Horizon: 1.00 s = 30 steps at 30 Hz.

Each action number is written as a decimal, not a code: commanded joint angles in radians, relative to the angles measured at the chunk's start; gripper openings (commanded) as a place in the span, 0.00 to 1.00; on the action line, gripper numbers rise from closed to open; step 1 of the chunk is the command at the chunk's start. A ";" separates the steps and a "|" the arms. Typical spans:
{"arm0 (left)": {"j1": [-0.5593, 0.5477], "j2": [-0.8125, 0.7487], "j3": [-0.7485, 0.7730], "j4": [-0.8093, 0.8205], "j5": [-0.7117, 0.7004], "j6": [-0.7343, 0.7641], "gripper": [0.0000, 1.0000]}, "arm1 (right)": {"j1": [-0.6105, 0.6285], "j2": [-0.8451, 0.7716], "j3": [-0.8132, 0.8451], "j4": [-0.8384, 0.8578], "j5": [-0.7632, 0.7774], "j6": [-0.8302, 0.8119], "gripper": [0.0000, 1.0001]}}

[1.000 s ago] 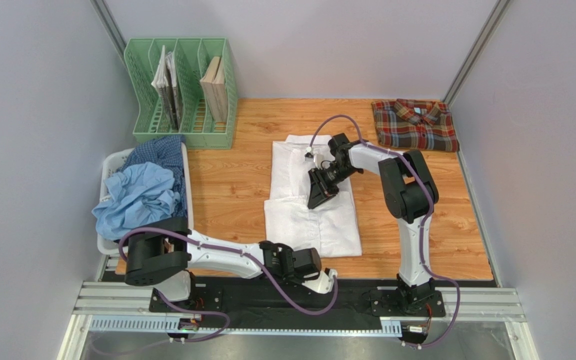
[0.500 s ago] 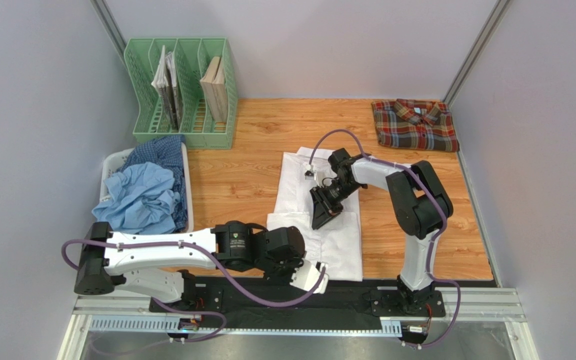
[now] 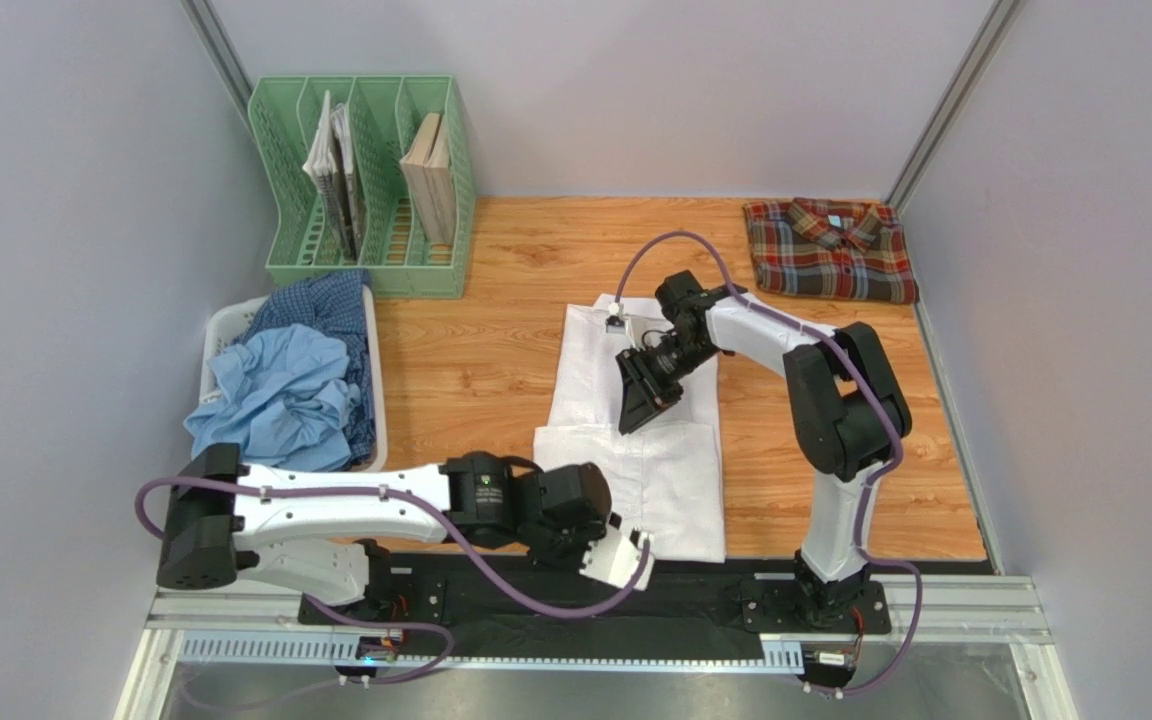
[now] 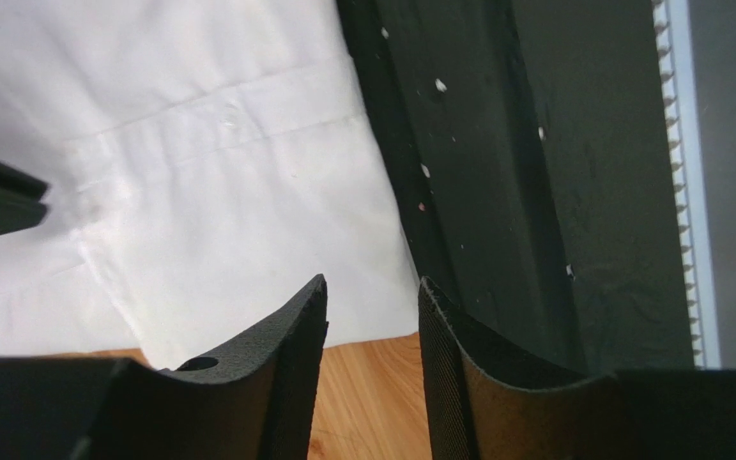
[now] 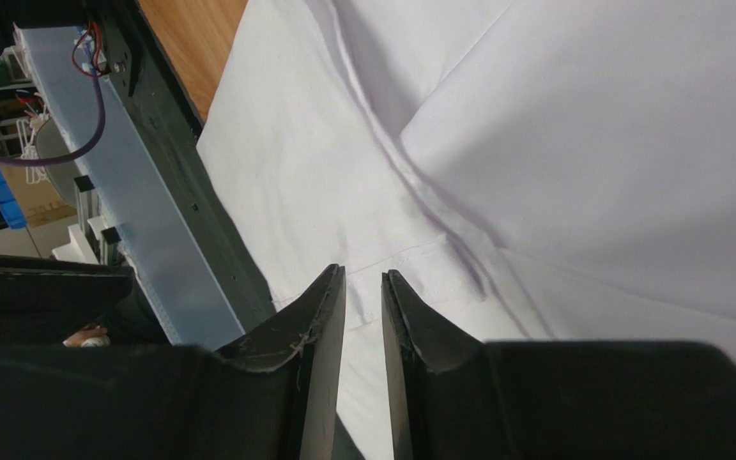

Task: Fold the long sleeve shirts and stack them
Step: Fold the shirt

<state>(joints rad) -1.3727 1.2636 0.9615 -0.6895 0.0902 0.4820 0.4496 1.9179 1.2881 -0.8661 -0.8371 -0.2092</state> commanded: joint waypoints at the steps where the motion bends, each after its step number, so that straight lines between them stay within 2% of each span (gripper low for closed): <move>1: -0.035 0.080 -0.070 0.157 -0.181 0.003 0.47 | 0.009 0.130 0.063 -0.028 0.065 -0.061 0.25; 7: -0.035 0.094 -0.112 0.206 -0.153 0.020 0.53 | -0.005 0.297 0.171 -0.017 0.154 -0.053 0.22; 10: -0.035 0.121 -0.116 0.220 -0.165 0.000 0.53 | -0.023 0.345 0.261 -0.013 0.205 -0.021 0.22; 16: -0.035 0.193 -0.132 0.278 -0.188 0.001 0.52 | -0.042 0.411 0.384 -0.028 0.213 0.010 0.21; 22: -0.035 0.266 -0.168 0.378 -0.300 0.056 0.53 | -0.043 0.391 0.376 -0.043 0.168 -0.005 0.22; 30: -0.031 0.209 -0.242 0.453 -0.356 0.119 0.54 | -0.042 0.179 0.321 -0.085 0.052 -0.010 0.31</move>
<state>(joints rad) -1.4063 1.5257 0.7574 -0.3038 -0.2264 0.5476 0.4110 2.2398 1.6436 -0.9813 -0.7914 -0.1890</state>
